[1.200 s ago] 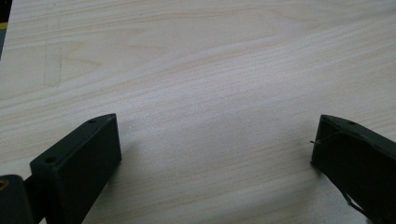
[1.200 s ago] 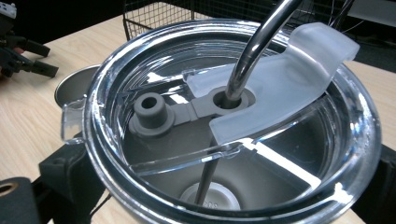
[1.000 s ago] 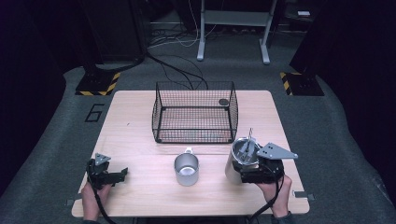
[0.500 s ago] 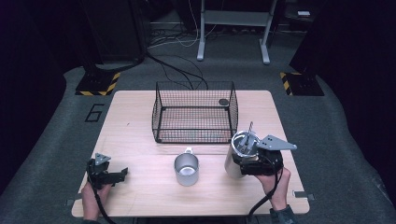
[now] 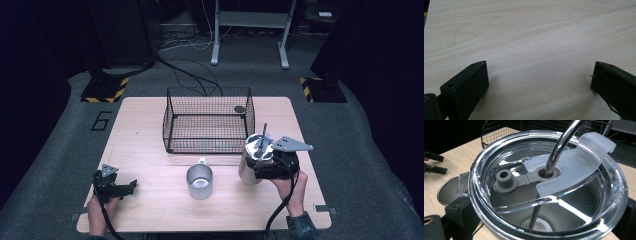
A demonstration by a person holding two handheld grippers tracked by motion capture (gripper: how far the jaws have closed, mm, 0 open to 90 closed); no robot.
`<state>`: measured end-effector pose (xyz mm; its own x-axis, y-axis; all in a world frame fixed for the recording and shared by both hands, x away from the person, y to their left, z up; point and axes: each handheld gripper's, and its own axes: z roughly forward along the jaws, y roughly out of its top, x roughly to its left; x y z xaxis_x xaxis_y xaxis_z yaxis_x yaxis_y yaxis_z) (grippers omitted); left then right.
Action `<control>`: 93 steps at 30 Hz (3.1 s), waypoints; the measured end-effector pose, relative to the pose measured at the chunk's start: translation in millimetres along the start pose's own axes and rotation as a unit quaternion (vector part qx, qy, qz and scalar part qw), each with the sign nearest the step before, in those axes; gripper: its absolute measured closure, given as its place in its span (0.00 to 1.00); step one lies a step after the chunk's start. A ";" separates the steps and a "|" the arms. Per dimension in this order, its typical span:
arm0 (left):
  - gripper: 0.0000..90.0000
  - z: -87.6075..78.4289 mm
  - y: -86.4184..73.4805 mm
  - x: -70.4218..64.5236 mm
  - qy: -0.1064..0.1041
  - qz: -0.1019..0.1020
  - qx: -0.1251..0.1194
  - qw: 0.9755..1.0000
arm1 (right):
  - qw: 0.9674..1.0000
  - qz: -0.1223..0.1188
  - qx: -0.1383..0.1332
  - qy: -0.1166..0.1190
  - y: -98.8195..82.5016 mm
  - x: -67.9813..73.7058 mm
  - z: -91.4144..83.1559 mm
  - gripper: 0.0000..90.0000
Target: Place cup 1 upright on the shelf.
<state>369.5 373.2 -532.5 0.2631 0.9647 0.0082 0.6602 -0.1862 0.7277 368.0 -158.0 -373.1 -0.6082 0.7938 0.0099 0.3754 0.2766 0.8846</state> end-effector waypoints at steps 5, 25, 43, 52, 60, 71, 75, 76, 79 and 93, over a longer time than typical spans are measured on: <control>0.01 0.2 -0.1 -0.3 0.000 -0.002 -0.002 1.000 | 1.000 -0.002 0.000 0.003 8.2 -2.3 7.2 0.04; 0.01 0.3 -0.1 -0.4 0.000 -0.003 -0.002 1.000 | 1.000 -0.008 -0.002 0.012 30.8 -5.4 18.9 0.04; 0.01 0.0 0.0 0.0 -0.001 0.000 0.000 1.000 | 1.000 -0.010 -0.008 0.014 57.6 -9.1 23.1 0.04; 0.01 0.0 0.0 0.0 0.000 0.000 0.000 1.000 | 1.000 -0.016 -0.012 0.017 72.4 -11.9 28.7 0.04; 0.01 0.0 0.0 0.0 0.000 0.000 0.000 1.000 | 1.000 -0.011 -0.015 0.017 80.6 -16.8 36.2 0.04; 0.01 0.0 0.0 0.0 0.000 0.000 0.000 1.000 | 1.000 -0.009 -0.016 0.009 93.5 -22.5 40.7 0.04; 0.01 0.0 0.0 0.0 0.000 0.000 0.000 1.000 | 1.000 -0.011 -0.016 0.005 100.4 -25.2 43.9 0.04; 0.01 0.0 0.0 0.0 0.000 0.000 0.000 1.000 | 1.000 -0.013 -0.017 0.005 102.1 -26.1 45.1 0.04; 0.01 0.3 -0.1 -0.3 0.000 -0.002 -0.002 1.000 | 1.000 -0.014 -0.020 0.003 107.5 -27.6 49.1 0.04; 0.01 0.3 -0.1 -0.3 0.000 -0.002 -0.002 1.000 | 1.000 -0.020 -0.007 -0.013 123.5 -32.4 73.8 0.04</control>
<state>369.5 372.9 -532.7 0.2592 0.9658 0.0052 0.6586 -0.1807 0.7305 485.6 -109.6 -298.6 -0.6044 0.7958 -0.0379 0.3414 0.3017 0.8902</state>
